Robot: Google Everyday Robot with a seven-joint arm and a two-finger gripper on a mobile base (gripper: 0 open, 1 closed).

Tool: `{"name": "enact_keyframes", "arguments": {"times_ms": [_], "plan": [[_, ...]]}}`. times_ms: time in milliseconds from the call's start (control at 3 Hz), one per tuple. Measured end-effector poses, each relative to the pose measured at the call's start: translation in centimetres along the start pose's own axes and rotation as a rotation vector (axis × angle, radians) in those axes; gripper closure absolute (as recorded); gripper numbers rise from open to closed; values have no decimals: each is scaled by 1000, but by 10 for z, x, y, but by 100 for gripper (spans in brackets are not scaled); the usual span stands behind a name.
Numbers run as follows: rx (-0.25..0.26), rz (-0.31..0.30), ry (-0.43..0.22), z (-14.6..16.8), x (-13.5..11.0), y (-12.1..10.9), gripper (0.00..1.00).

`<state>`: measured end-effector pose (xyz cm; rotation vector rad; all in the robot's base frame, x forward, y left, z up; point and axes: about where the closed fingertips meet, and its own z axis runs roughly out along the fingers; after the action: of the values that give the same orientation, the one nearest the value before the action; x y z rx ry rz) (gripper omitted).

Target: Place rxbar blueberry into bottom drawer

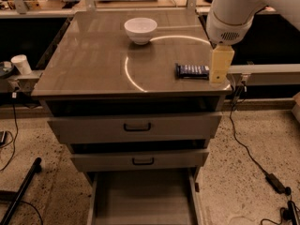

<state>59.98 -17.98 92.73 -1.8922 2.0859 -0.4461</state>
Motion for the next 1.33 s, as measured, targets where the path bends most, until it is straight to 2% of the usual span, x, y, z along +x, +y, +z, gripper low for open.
{"name": "enact_keyframes", "arguments": {"times_ms": [1000, 1333], "plan": [[10, 59, 96, 33, 25, -24, 0], [-10, 55, 71, 44, 27, -36, 0]]}}
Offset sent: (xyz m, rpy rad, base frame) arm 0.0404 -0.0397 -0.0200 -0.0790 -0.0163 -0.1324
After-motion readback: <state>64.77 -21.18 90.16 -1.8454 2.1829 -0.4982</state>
